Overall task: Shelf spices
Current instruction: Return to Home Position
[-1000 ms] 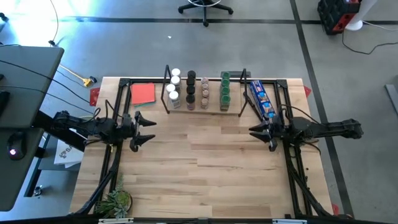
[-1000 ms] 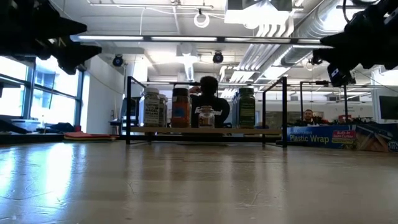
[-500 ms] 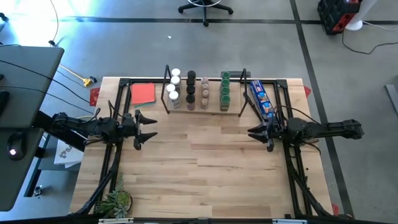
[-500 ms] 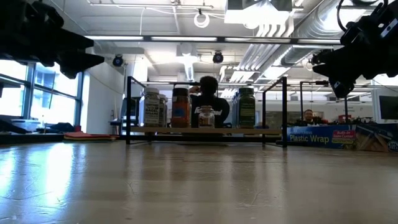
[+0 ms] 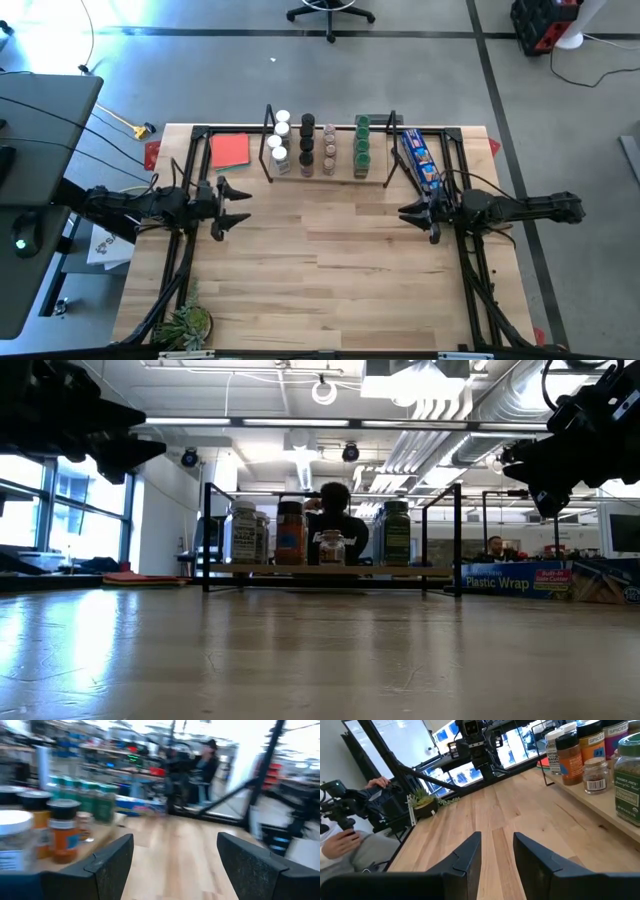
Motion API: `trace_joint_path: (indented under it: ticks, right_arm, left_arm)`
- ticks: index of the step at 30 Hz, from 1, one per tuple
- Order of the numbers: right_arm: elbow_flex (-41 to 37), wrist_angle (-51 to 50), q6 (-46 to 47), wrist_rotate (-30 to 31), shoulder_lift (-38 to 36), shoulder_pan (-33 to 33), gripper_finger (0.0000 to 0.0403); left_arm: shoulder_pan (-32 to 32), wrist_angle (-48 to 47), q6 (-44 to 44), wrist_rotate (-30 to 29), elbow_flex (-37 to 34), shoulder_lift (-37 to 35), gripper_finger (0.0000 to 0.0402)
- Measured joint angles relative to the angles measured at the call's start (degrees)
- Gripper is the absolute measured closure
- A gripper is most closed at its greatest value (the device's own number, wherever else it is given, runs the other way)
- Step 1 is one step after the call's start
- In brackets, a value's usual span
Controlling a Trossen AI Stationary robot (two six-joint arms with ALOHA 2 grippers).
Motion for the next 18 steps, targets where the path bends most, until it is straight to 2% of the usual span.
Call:
trace_joint_path:
  ticks: [4, 6, 18]
  right_arm:
    - [0.00, 0.02, 0.00, -0.02, 0.02, 0.00, 0.0295]
    - [0.00, 0.02, 0.00, -0.02, 0.02, 0.00, 0.0295]
    - [0.00, 0.01, 0.00, -0.04, 0.02, 0.00, 0.0295]
  left_arm:
    - [3.87, -1.89, 1.58, 12.10, 0.01, -0.03, 0.0119]
    - [4.41, -2.36, 4.09, 15.09, 0.01, -0.03, 0.0119]
    - [4.10, -2.29, 5.45, 14.97, -0.02, 0.63, 0.0119]
